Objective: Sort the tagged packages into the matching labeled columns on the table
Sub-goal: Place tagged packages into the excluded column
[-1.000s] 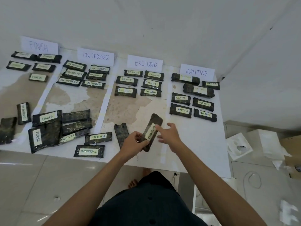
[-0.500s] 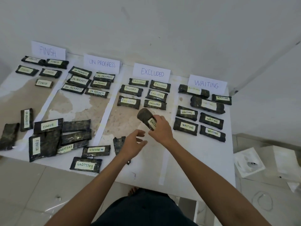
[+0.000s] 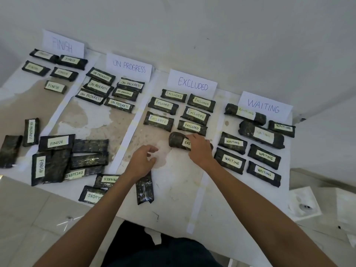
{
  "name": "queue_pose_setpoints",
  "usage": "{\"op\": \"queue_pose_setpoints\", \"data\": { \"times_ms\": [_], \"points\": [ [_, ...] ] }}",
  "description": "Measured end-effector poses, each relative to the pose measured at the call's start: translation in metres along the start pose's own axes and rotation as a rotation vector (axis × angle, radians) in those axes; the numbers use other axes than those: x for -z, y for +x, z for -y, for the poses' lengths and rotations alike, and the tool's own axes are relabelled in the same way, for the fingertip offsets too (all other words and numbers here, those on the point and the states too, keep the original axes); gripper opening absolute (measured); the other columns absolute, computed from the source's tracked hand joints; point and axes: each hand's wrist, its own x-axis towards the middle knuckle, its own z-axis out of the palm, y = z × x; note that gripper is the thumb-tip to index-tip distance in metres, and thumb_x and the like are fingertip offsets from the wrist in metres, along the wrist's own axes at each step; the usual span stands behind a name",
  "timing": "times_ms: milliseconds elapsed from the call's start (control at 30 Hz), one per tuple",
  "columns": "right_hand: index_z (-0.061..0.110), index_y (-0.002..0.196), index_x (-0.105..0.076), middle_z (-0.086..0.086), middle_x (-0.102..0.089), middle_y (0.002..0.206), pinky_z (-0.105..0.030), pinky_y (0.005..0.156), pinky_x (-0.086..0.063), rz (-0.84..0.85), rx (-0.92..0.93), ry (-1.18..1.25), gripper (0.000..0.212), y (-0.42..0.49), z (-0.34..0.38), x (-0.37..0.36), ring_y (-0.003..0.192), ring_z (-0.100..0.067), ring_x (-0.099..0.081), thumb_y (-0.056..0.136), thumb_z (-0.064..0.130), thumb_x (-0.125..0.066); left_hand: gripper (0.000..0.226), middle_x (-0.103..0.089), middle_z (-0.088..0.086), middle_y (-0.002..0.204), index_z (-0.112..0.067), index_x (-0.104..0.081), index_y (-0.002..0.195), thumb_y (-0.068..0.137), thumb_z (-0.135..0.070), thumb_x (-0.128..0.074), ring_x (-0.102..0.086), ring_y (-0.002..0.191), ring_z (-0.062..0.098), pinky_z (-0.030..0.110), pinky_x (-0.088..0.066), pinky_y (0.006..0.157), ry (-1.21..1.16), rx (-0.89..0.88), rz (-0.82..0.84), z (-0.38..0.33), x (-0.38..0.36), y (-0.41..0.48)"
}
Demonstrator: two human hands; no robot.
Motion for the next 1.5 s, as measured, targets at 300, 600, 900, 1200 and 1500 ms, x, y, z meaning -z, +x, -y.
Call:
{"op": "queue_pose_setpoints", "data": {
  "times_ms": [300, 600, 900, 1200, 1500],
  "points": [
    [0.013, 0.133, -0.047, -0.012, -0.044, 0.134, -0.041, 0.098, -0.035, -0.043, 0.033, 0.012, 0.056, -0.027, 0.020, 0.003, 0.122, -0.031, -0.041, 0.078, 0.010, -0.062, 0.031, -0.056, 0.009, 0.118, -0.011, -0.058, 0.116, 0.085, -0.005, -0.060, -0.054, 0.101, 0.022, 0.026, -0.043, 0.083, 0.044, 0.006, 0.052, 0.033, 0.012, -0.021],
    [0.018, 0.134, -0.045, -0.009, -0.042, 0.134, -0.038, 0.097, -0.036, 0.039, -0.026, 0.178, 0.054, -0.076, 0.087, -0.023, 0.117, -0.027, -0.044, 0.083, 0.017, -0.060, 0.074, -0.016, 0.010, 0.154, -0.027, -0.031, 0.142, 0.078, -0.001, -0.058, -0.017, 0.139, 0.032, 0.042, -0.027, 0.110, 0.823, -0.544, 0.428, 0.061, 0.018, -0.039],
    [0.014, 0.131, -0.049, -0.006, -0.050, 0.130, -0.032, 0.098, -0.043, 0.007, -0.187, 0.369, 0.046, -0.099, 0.090, -0.023, 0.115, -0.023, -0.050, 0.086, 0.016, -0.059, 0.065, -0.060, 0.013, 0.123, -0.019, -0.057, 0.121, 0.061, -0.018, -0.081, -0.063, 0.095, 0.030, 0.037, -0.055, 0.073, 0.962, -0.870, 0.308, 0.072, 0.019, -0.023],
    [0.020, 0.115, -0.059, 0.003, -0.061, 0.107, -0.014, 0.064, -0.043, -0.180, -0.520, 0.890, 0.022, -0.108, 0.093, -0.011, 0.093, -0.015, -0.061, 0.095, 0.021, -0.050, 0.018, -0.061, 0.000, 0.087, -0.015, -0.053, 0.108, 0.099, -0.025, -0.040, -0.059, 0.062, 0.016, 0.022, -0.041, 0.052, 0.204, -0.261, 0.414, 0.038, 0.032, -0.015],
    [0.021, 0.116, -0.058, 0.002, -0.065, 0.105, -0.025, 0.064, -0.051, -0.148, -0.513, 0.940, 0.028, -0.091, 0.114, -0.001, 0.090, -0.019, -0.065, 0.089, 0.016, -0.060, 0.024, -0.064, 0.011, 0.090, -0.012, -0.055, 0.106, 0.101, -0.020, -0.033, -0.065, 0.061, 0.017, 0.027, -0.043, 0.057, -0.214, -0.058, 0.521, 0.036, 0.065, -0.016]
  ]
}}
